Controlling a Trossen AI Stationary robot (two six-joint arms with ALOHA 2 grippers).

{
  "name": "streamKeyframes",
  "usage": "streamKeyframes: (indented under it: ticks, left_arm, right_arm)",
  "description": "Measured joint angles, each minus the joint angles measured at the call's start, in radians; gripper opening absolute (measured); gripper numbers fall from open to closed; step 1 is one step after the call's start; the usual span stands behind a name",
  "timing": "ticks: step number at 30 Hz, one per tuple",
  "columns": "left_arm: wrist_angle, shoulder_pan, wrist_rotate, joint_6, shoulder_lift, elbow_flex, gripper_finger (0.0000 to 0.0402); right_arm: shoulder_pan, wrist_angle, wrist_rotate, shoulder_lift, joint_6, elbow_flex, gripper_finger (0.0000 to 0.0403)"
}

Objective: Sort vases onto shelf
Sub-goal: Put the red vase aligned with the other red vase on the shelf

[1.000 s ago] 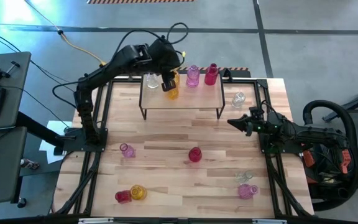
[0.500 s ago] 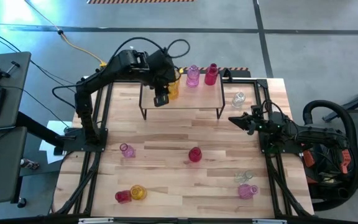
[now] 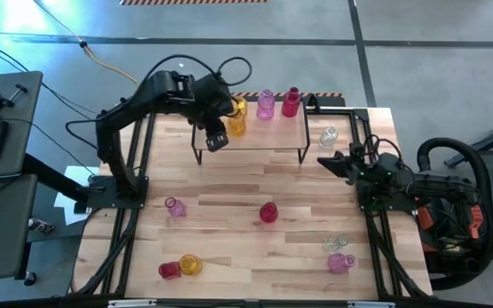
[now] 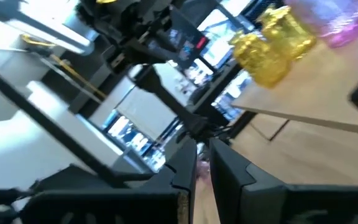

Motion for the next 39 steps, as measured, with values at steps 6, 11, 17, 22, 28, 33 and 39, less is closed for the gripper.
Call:
streamKeyframes:
  ticks: [6,11,17,22,28,33,39]
  left_arm:
    - [0.000,0.000,0.000,-0.016,-0.062,0.000,0.0140]
    - [0.000,0.000,0.000,-0.017,-0.122,0.000,0.0140]
    - [0.000,0.000,0.018,-0.018,-0.199,0.000,0.0140]
    - [0.000,0.000,0.019,-0.015,-0.247,0.000,0.0140]
    - [0.000,0.000,0.018,0.000,-0.295,0.000,0.0140]
    - [0.000,0.000,0.018,0.032,-0.323,0.000,0.0140]
    - [0.002,0.000,0.018,0.046,-0.353,-0.004,0.0140]
  right_arm:
    - [0.000,0.020,-0.063,0.000,0.072,0.000,0.0056]
    - [0.000,0.030,-0.045,0.002,0.113,0.000,0.0102]
    - [0.000,0.086,0.000,0.054,0.119,0.036,0.0136]
    - [0.000,0.054,-0.003,0.165,0.058,0.171,0.0138]
    - [0.000,-0.181,-0.036,0.363,-0.017,0.420,0.0138]
    - [0.007,-0.482,-0.054,0.563,-0.018,0.642,0.0138]
    - [0.095,-0.710,-0.081,0.799,0.027,0.856,0.0138]
